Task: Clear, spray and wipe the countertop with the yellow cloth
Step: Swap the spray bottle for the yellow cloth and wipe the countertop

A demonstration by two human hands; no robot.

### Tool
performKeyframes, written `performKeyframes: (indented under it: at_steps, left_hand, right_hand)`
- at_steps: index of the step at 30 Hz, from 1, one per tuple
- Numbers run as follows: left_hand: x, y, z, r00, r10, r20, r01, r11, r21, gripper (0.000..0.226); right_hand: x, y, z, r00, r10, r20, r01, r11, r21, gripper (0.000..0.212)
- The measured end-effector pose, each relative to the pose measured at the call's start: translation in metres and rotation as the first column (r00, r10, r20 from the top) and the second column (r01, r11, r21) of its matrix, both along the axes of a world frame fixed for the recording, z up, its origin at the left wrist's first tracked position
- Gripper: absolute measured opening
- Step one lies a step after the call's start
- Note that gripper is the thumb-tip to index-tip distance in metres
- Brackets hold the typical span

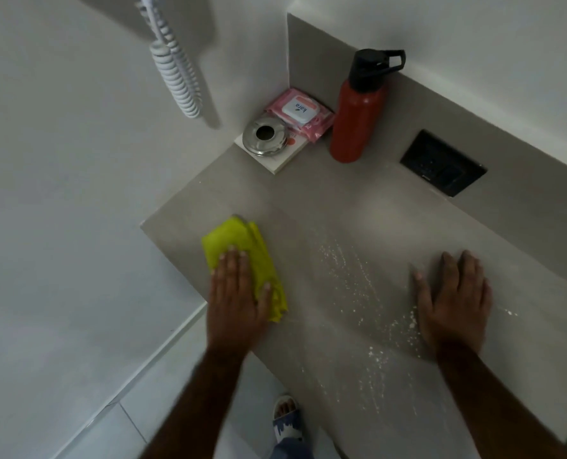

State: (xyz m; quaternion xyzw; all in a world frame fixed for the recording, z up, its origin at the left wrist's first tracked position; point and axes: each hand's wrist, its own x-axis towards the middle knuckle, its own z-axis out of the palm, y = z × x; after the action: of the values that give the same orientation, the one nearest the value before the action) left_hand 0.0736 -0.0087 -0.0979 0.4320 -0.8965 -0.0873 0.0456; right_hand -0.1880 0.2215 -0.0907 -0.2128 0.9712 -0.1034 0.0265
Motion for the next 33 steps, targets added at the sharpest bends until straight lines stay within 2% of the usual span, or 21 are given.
performKeyframes:
  at_steps: [5,8,10,13,16,19,22,24,26,28,30,33]
  left_hand:
    - [-0.02,-0.092,0.01,0.941,0.337,0.044,-0.339,0.938,0.074,0.094]
    - [-0.052,-0.121,0.011,0.903,0.429,0.025,-0.429,0.895,0.122,0.105]
    - [-0.069,-0.124,0.011,0.905,0.423,0.049,-0.426,0.895,0.131,0.107]
    - [-0.086,-0.088,0.014,0.963,0.256,0.086,-0.265,0.957,0.12,0.098]
    - [-0.09,-0.001,0.013,0.995,-0.065,0.076,0.055,0.99,0.131,0.092]
    - [-0.064,0.09,0.006,0.924,-0.383,0.001,0.38,0.916,0.129,0.096]
    - [-0.011,0.116,0.003,0.877,-0.48,0.001,0.476,0.872,0.114,0.1]
    - [0.02,0.097,0.003,0.913,-0.407,0.037,0.402,0.911,0.089,0.094]
    - [0.037,0.06,0.005,0.969,-0.228,0.092,0.226,0.974,0.036,0.085]
    - [0.032,0.018,0.006,0.99,-0.027,0.138,0.03,0.999,-0.024,0.078]
    - [0.004,-0.016,0.006,0.984,0.105,0.147,-0.103,0.994,-0.025,0.08]
    - [-0.058,-0.044,0.003,0.985,0.108,0.136,-0.113,0.993,0.029,0.083]
  right_hand:
    - [-0.002,0.001,-0.002,1.0,-0.003,0.0,0.003,1.0,0.009,0.073]
    - [-0.003,0.003,-0.005,1.0,-0.001,-0.009,0.001,1.0,0.012,0.072]
    - [-0.004,0.002,-0.007,1.0,-0.003,-0.02,0.003,1.0,0.01,0.071]
    - [-0.004,0.003,-0.008,1.0,-0.004,-0.023,0.004,1.0,0.006,0.07]
    - [-0.002,0.003,-0.007,0.999,-0.003,-0.035,0.003,1.0,0.002,0.069]
    - [-0.001,0.001,-0.003,1.0,-0.001,-0.031,0.001,1.0,-0.001,0.067]
    - [-0.001,0.0,0.001,1.0,-0.006,-0.016,0.006,1.0,-0.001,0.067]
    - [-0.001,0.0,0.003,1.0,-0.002,-0.011,0.002,1.0,0.001,0.067]
    - [-0.001,0.001,0.003,1.0,0.001,-0.004,-0.001,1.0,-0.002,0.066]
    - [-0.001,0.001,0.001,1.0,0.0,-0.001,0.0,1.0,0.005,0.064]
    - [-0.002,0.001,-0.001,1.0,-0.004,0.001,0.004,1.0,0.008,0.063]
    - [-0.003,0.001,-0.003,1.0,0.001,-0.011,-0.001,1.0,0.002,0.062]
